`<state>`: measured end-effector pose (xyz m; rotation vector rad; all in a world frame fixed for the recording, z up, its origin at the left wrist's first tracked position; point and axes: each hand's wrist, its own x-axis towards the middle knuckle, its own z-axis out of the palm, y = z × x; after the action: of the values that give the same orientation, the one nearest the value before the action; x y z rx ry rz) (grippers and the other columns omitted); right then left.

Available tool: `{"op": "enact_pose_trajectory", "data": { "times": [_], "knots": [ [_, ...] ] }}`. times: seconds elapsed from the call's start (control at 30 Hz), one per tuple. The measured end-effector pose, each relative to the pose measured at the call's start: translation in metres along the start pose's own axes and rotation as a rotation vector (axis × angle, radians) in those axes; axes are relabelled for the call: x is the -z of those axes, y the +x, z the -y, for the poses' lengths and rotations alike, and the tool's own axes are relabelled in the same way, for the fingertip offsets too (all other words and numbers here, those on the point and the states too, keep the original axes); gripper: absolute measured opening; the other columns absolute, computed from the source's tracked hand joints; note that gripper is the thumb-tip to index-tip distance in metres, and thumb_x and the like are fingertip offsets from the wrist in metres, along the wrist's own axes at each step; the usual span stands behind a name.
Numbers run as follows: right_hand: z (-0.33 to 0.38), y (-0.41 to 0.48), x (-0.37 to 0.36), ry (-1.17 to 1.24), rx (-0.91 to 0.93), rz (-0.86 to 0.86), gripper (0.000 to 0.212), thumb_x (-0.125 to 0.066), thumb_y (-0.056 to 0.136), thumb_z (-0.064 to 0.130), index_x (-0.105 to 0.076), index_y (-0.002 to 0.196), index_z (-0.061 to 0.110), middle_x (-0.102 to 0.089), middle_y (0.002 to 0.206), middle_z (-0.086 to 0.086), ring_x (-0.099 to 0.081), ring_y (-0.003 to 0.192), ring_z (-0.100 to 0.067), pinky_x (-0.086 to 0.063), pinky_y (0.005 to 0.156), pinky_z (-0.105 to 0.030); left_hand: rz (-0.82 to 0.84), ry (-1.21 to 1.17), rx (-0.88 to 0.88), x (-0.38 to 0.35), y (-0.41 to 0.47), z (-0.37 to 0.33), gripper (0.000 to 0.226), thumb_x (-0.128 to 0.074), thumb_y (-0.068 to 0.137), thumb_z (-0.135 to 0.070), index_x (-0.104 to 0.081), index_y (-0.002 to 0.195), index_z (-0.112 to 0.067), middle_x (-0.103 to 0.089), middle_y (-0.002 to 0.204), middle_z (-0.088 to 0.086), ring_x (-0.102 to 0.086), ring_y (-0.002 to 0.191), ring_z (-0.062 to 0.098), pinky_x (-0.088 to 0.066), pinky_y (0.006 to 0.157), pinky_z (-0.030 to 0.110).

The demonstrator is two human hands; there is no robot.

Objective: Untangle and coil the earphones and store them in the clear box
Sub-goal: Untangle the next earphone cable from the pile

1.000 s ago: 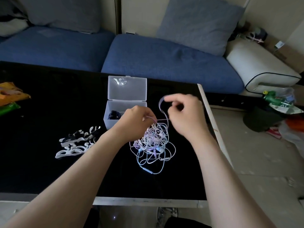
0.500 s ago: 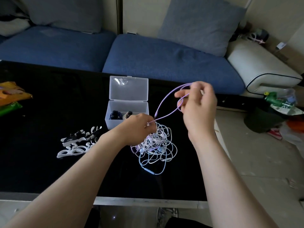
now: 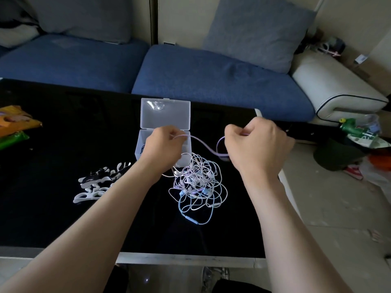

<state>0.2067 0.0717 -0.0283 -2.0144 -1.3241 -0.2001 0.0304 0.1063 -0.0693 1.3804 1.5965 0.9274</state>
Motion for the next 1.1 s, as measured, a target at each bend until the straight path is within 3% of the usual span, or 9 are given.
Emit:
{"op": "enact_pose_trajectory", "data": {
  "times": [0.13,0.27,0.37,0.5,0.63,0.73,0.83,0.97,1.1],
  "knots": [
    [0.002,0.001,0.006,0.012,-0.129,0.500,0.030,-0.065,0.075,0.036,-0.066,0.070,0.007,-0.063,0.061,-0.004,-0.056,0.051,-0.023,-0.038,0.050,-0.024,0.149,-0.380,0.160,0.003,-0.004,-0.010,0.035,-0.045,0.098,0.002,-0.077,0.102,-0.013,-0.080,0.102,0.013,-0.071,0.082,0.024,-0.056,0.078,0.036],
    [0.005,-0.008,0.019,0.064,-0.118,1.293,0.024,-0.074,0.095,0.022,-0.075,0.098,-0.002,-0.057,0.050,-0.005,-0.054,0.038,-0.017,-0.047,0.042,-0.022,0.236,-0.613,0.219,0.009,-0.011,-0.018,0.051,-0.032,0.086,0.016,-0.071,0.102,-0.011,-0.081,0.106,0.013,-0.078,0.096,0.028,-0.056,0.098,0.044],
    [0.007,-0.030,0.017,0.230,-0.008,1.607,0.027,-0.076,0.099,0.024,-0.075,0.100,-0.003,-0.070,0.075,-0.014,-0.072,0.064,-0.019,-0.063,0.067,-0.034,0.286,-0.618,0.269,0.015,-0.015,-0.018,0.053,-0.028,0.083,0.016,-0.069,0.103,-0.011,-0.080,0.103,0.012,-0.078,0.085,0.025,-0.058,0.087,0.042],
    [0.009,-0.054,0.006,0.180,0.209,1.588,0.025,-0.069,0.102,0.040,-0.083,0.109,0.021,-0.081,0.099,-0.005,-0.075,0.090,-0.017,-0.054,0.092,-0.030,0.255,-0.558,0.336,0.022,-0.023,-0.013,0.047,-0.030,0.084,0.014,-0.070,0.098,-0.005,-0.069,0.068,0.006,-0.070,0.065,0.023,-0.059,0.085,0.043],
    [0.002,-0.061,0.000,0.115,0.035,1.590,0.034,-0.040,0.111,0.029,-0.061,0.134,0.014,-0.080,0.096,-0.017,-0.080,0.078,-0.029,-0.065,0.075,-0.036,0.217,-0.412,0.314,0.029,-0.028,-0.004,0.049,-0.032,0.080,0.014,-0.074,0.093,-0.008,-0.073,0.073,0.006,-0.068,0.071,0.023,-0.054,0.079,0.037],
    [-0.002,-0.058,-0.009,0.205,-0.051,1.368,0.030,-0.038,0.103,0.013,-0.067,0.112,0.009,-0.074,0.071,-0.011,-0.073,0.058,-0.029,-0.056,0.056,-0.028,0.256,-0.323,0.253,0.036,-0.036,-0.002,0.048,-0.034,0.078,0.014,-0.074,0.087,-0.012,-0.080,0.089,0.006,-0.074,0.089,0.023,-0.051,0.086,0.038],
    [-0.005,-0.057,-0.023,0.397,-0.185,1.151,0.030,-0.045,0.103,0.014,-0.072,0.104,0.002,-0.071,0.071,-0.011,-0.067,0.058,-0.025,-0.052,0.059,-0.028,0.329,-0.355,0.190,0.042,-0.043,0.000,0.049,-0.032,0.076,0.016,-0.073,0.069,-0.010,-0.076,0.089,0.019,-0.073,0.088,0.032,-0.057,0.092,0.043],
    [0.010,-0.066,-0.021,0.517,-0.407,1.293,0.045,-0.056,0.101,0.043,-0.081,0.101,0.006,-0.077,0.081,-0.007,-0.058,0.061,-0.014,-0.045,0.062,-0.027,0.477,-0.391,0.105,0.045,-0.059,0.002,0.049,-0.027,0.074,0.021,-0.062,0.059,-0.011,-0.067,0.078,0.017,-0.069,0.078,0.028,-0.059,0.093,0.044],
    [0.019,-0.081,-0.014,0.615,-0.545,1.333,0.015,-0.055,0.097,0.015,-0.071,0.095,0.013,-0.072,0.072,-0.006,-0.060,0.058,-0.015,-0.044,0.062,-0.026,0.644,-0.373,0.044,0.047,-0.078,0.005,0.039,-0.029,0.069,0.020,-0.055,0.064,-0.009,-0.056,0.073,0.017,-0.058,0.071,0.028,-0.047,0.075,0.035]
  ]
}}
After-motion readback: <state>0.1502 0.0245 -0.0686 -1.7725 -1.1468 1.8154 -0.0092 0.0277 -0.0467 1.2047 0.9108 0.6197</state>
